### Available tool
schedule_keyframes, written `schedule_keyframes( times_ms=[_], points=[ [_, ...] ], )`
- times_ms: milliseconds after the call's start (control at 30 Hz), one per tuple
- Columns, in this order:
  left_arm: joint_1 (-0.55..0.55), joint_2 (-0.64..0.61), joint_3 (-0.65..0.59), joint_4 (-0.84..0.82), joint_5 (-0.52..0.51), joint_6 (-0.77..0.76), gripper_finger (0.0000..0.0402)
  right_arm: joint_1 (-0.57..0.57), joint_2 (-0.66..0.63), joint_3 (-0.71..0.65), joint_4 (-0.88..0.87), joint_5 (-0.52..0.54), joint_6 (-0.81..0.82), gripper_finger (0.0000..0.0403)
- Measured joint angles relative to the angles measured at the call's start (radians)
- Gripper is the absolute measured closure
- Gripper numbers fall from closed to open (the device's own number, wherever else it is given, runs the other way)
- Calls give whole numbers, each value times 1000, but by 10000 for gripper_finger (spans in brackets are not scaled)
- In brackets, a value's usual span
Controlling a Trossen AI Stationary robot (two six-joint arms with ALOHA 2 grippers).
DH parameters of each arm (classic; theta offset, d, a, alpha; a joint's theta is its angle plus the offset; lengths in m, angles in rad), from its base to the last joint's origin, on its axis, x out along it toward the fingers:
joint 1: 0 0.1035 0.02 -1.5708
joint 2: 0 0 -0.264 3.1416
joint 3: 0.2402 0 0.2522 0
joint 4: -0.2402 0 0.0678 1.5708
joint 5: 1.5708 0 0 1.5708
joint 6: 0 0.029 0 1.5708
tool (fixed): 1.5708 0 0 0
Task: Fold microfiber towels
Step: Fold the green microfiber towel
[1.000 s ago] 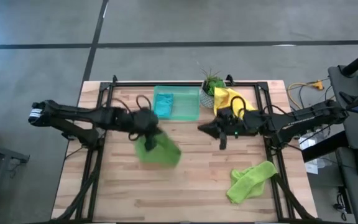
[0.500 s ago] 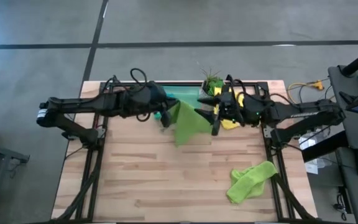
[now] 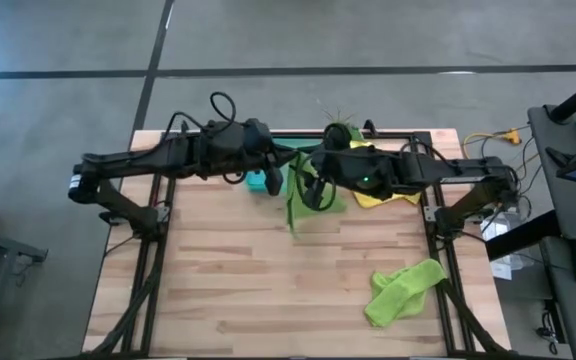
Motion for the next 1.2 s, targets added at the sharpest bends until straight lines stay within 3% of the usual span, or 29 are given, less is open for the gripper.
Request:
schedule_keyframes(
  times_ms=[567,900,1200],
  points=[
    [5,-58,13,16,88,-53,401,7,17,-23,-24,187,92,256],
    [10,-81,32,16,89,-52,401,18,16,-70,-49,105,167,275],
    [28,-91,51,20,92,-52,401,62,20,-127,-47,103,269,279]
  ],
)
